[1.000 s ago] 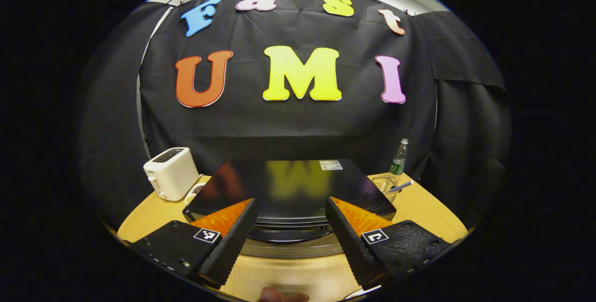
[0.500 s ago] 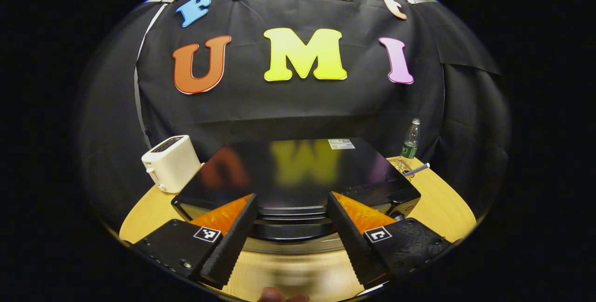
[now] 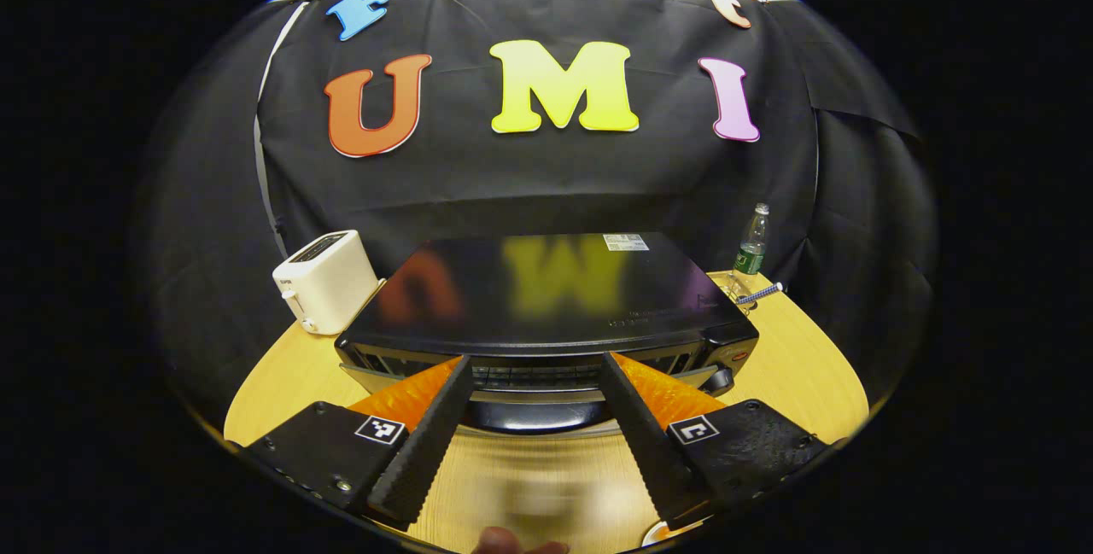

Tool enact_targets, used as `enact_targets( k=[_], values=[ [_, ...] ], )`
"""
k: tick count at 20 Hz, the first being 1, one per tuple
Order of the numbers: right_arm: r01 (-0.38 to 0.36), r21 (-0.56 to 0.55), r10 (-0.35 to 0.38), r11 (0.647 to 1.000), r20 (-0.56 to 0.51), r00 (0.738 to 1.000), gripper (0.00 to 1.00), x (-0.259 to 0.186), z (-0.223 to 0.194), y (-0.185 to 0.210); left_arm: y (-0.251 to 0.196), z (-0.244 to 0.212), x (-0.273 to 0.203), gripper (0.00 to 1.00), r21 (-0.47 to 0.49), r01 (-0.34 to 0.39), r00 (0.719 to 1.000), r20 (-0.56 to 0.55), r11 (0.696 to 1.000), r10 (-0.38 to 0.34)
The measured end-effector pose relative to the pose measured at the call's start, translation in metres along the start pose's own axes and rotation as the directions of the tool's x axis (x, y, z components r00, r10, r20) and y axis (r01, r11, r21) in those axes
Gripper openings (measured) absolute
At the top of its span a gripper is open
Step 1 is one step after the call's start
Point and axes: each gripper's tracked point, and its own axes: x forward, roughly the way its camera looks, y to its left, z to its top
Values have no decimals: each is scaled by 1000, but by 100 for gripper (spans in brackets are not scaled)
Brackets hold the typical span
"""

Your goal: Open the electric oven with the left hand, put the food in, and close the electric oven.

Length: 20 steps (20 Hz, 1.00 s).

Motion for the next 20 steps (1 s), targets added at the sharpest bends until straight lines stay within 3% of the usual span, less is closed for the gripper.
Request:
enact_targets(
  k=[5,6,7,20],
  values=[
    [30,7,-30,1000,-23,999,100,-8,-10,-13,0,-27,-24,97,-8,27,998,-56,1000,-28],
    [33,9,-32,999,-29,999,100,-9,-13,-13,-1,-35,-24,89,4,32,998,-58,999,-32],
    [34,5,-34,999,-34,999,100,-12,-14,-14,-2,-41,-36,98,8,38,997,-71,999,-37],
    [36,-66,-41,997,-76,996,97,-34,-31,-9,-1,-105,-64,99,20,86,982,-168,996,-82]
  ],
)
